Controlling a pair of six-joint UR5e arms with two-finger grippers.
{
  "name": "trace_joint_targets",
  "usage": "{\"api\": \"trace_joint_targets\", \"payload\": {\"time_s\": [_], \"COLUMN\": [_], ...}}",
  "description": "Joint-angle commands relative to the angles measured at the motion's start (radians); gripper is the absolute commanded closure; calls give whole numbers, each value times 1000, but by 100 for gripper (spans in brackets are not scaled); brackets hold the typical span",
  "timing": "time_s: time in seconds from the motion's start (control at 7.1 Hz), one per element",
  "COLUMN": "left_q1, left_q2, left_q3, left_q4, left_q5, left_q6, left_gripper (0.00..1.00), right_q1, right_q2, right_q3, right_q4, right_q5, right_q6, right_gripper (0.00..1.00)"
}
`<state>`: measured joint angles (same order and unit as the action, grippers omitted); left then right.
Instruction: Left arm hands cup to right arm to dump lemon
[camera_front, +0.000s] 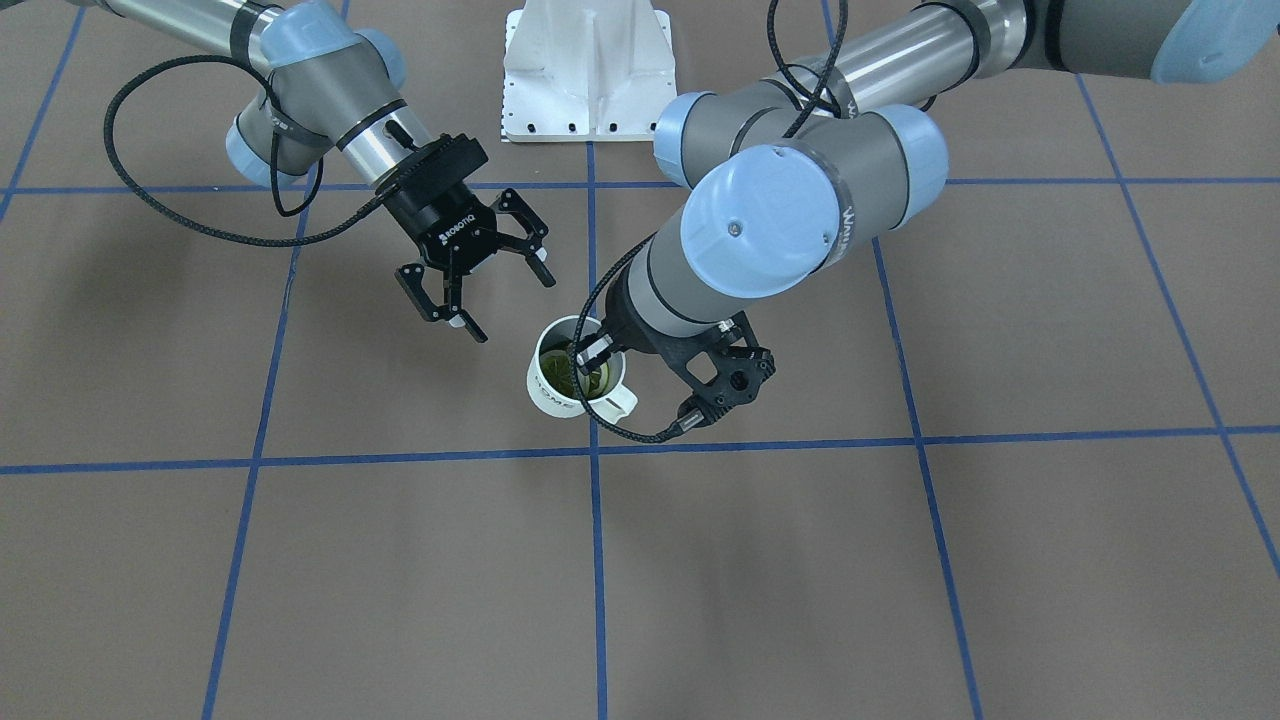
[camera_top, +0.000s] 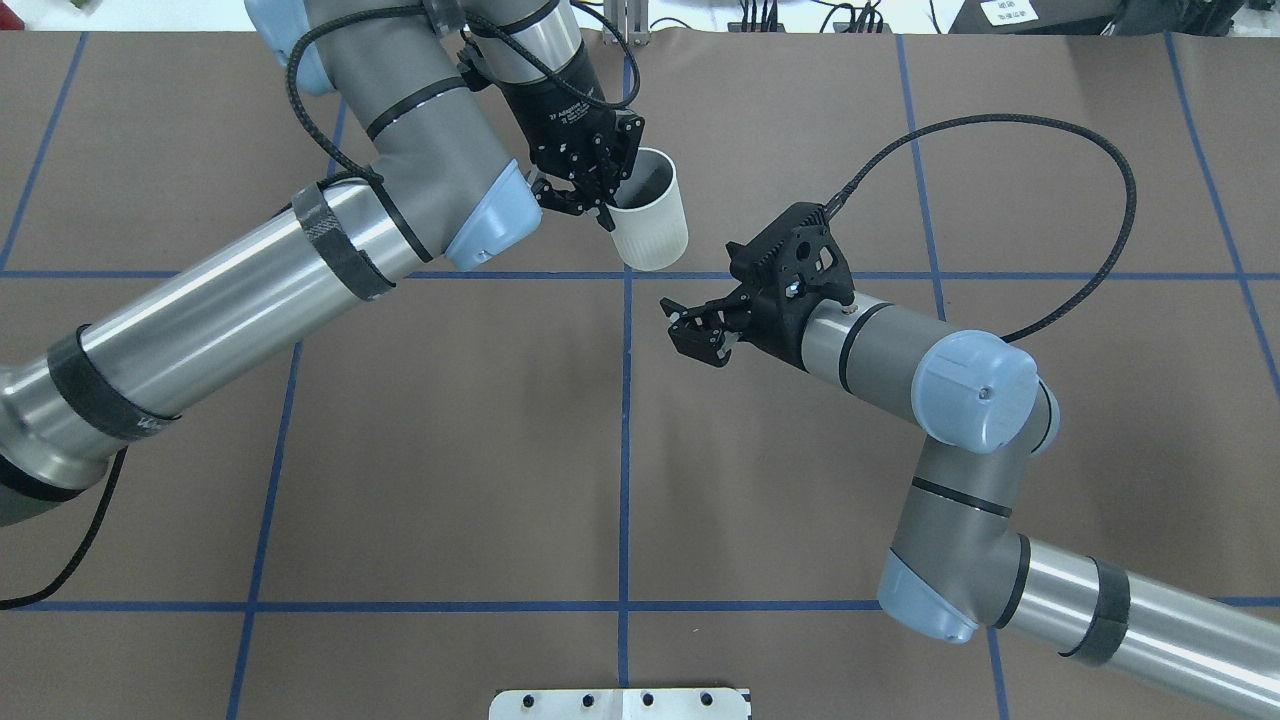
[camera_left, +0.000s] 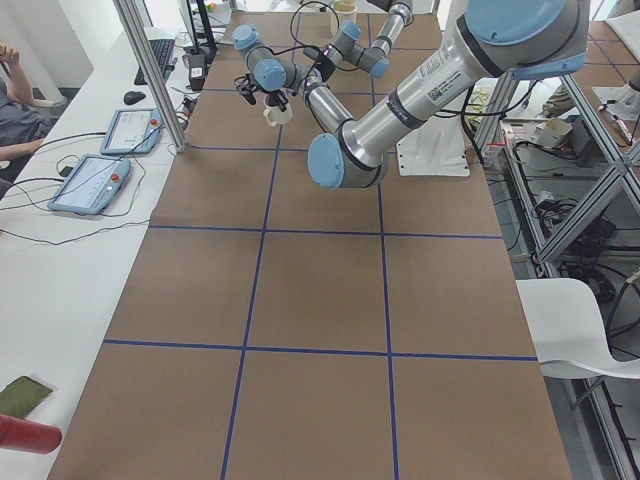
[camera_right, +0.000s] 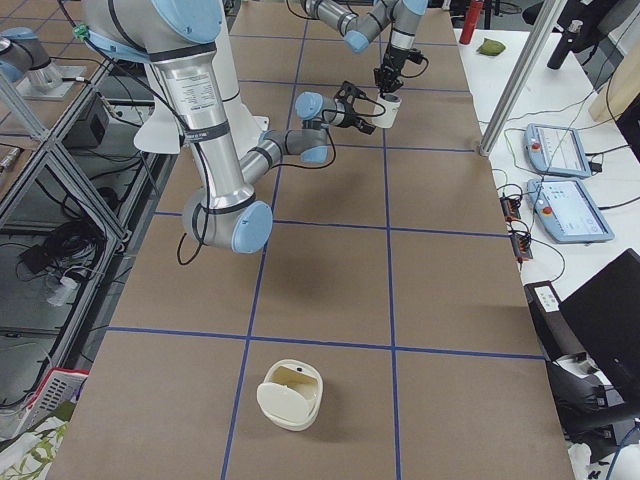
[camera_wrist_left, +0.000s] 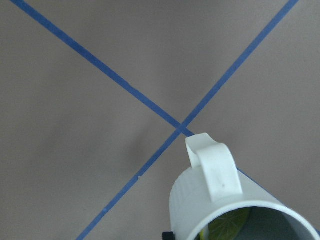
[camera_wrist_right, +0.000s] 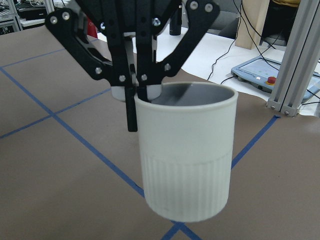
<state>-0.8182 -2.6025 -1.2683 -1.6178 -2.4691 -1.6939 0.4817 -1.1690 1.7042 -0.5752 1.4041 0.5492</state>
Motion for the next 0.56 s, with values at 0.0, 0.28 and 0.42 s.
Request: {"api": "trace_joint_targets", "payload": {"time_s": [0.0, 0.28, 0.42], "left_q1": [30, 39, 42], "left_q2": [-1, -5, -8], "left_q3": [-2, -5, -5], "left_q4": [-1, -1, -2], "left_q5": [-5, -33, -33], "left_q6": [0, -1, -3], "left_gripper": [100, 100, 100], "right_q1": [0, 0, 0], "right_q2": [2, 2, 2], "right_q3": [-3, -3, -3], "right_q4": [0, 0, 0], "right_q5": [-1, -1, -1], "right_q6": [2, 3, 3], "right_gripper": [2, 2, 2]}}
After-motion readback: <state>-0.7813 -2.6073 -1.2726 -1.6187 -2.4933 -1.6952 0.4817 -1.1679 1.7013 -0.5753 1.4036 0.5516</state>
